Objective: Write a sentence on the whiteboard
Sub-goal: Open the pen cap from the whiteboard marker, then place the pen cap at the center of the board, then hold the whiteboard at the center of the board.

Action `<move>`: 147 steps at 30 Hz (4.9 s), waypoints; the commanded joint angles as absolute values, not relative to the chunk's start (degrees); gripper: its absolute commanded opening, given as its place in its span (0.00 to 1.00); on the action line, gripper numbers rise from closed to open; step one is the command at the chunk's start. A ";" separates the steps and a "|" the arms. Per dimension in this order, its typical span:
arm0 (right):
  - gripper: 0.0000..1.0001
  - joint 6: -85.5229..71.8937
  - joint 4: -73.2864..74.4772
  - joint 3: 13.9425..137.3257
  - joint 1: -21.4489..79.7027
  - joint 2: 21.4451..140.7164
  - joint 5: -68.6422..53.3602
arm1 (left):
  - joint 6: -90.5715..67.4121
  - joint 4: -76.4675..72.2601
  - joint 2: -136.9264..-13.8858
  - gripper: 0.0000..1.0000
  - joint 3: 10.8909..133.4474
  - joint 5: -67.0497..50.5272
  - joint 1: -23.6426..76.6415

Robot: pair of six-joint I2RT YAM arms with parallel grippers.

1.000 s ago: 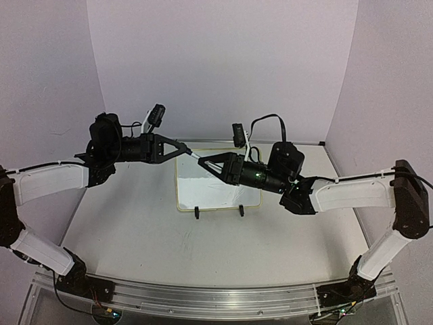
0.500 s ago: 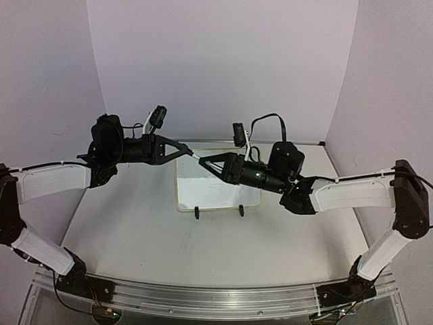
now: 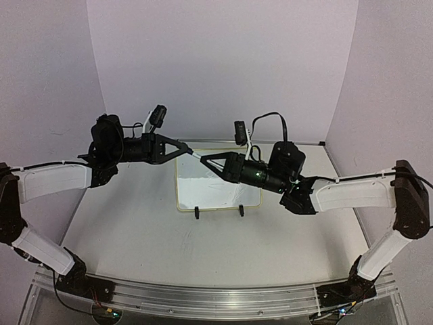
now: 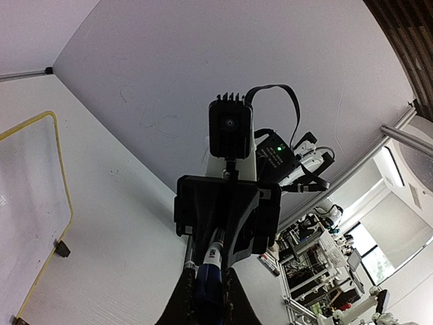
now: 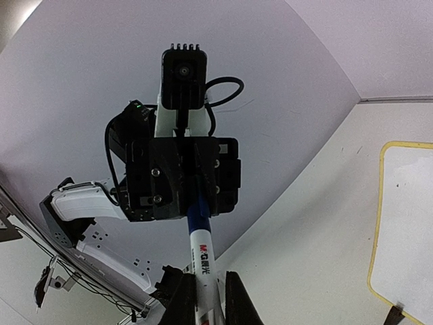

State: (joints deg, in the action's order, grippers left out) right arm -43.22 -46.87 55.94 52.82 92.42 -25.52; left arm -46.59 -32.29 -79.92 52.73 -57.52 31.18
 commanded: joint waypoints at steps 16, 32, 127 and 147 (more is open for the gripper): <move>0.00 -43.59 -54.11 54.22 53.35 88.58 -21.90 | -44.36 -32.24 -79.23 0.00 52.15 -56.74 30.82; 0.00 -45.01 -53.67 46.66 53.33 85.44 -19.55 | -49.64 -39.35 -73.90 0.00 50.23 -56.70 23.06; 0.02 -30.11 -11.24 39.88 48.75 60.70 -9.33 | -11.32 18.83 -84.94 0.96 65.38 -33.60 26.04; 0.03 -29.54 -13.17 42.37 48.76 65.83 -16.60 | -9.99 13.66 -102.26 0.45 76.63 -43.66 20.04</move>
